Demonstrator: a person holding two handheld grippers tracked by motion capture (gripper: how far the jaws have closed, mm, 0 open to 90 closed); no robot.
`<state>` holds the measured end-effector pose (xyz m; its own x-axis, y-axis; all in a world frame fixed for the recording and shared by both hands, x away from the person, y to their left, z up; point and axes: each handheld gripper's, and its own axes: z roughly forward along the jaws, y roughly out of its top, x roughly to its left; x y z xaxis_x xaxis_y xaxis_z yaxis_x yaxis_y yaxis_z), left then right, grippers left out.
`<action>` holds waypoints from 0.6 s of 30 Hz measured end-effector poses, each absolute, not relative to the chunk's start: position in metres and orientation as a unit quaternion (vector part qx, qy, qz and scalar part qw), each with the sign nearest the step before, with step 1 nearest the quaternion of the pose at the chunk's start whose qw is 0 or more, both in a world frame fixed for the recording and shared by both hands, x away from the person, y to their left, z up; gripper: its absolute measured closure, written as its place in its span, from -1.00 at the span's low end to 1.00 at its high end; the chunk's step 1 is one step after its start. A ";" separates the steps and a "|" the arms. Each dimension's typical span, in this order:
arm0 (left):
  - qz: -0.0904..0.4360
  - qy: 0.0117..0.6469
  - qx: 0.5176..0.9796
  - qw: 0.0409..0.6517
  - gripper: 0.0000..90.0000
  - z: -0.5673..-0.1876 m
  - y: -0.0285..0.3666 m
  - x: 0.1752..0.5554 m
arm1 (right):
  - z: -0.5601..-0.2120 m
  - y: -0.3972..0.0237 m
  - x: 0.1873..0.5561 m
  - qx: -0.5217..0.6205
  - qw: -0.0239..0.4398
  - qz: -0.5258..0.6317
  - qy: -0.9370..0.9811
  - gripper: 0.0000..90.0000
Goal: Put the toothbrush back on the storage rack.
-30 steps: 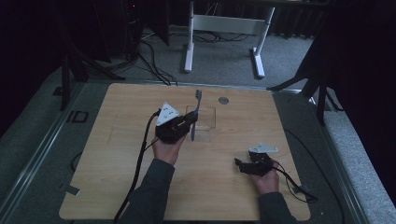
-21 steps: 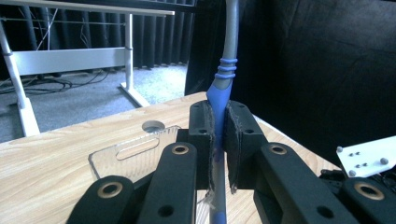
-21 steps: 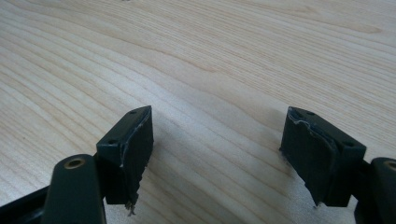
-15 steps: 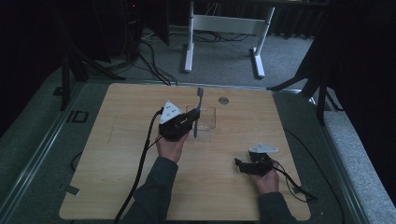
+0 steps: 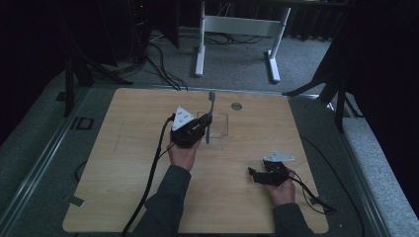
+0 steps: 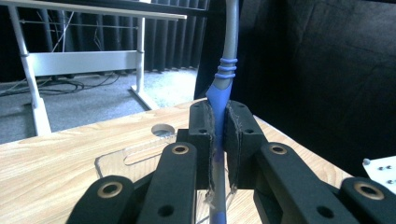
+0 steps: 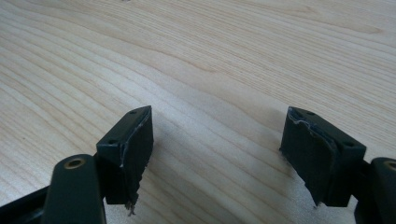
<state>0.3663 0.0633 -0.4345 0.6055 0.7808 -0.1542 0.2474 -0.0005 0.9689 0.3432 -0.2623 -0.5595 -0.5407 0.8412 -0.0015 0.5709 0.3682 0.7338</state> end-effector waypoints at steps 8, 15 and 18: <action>0.226 0.392 0.665 0.594 0.82 -0.436 0.064 0.371 | -0.560 -0.262 0.343 0.438 0.193 0.351 0.805 -0.44; 0.227 0.399 0.662 0.593 0.82 -0.438 0.063 0.376 | -0.560 -0.262 0.344 0.438 0.193 0.351 0.805 -0.44; 0.227 0.401 0.660 0.593 0.82 -0.438 0.064 0.378 | -0.559 -0.262 0.344 0.438 0.193 0.351 0.805 -0.45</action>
<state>0.3775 0.0638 -0.4385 0.5752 0.7988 -0.1763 0.2606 0.0253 0.9651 0.3438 -0.2621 -0.5595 -0.5420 0.8404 -0.0033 0.5699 0.3704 0.7335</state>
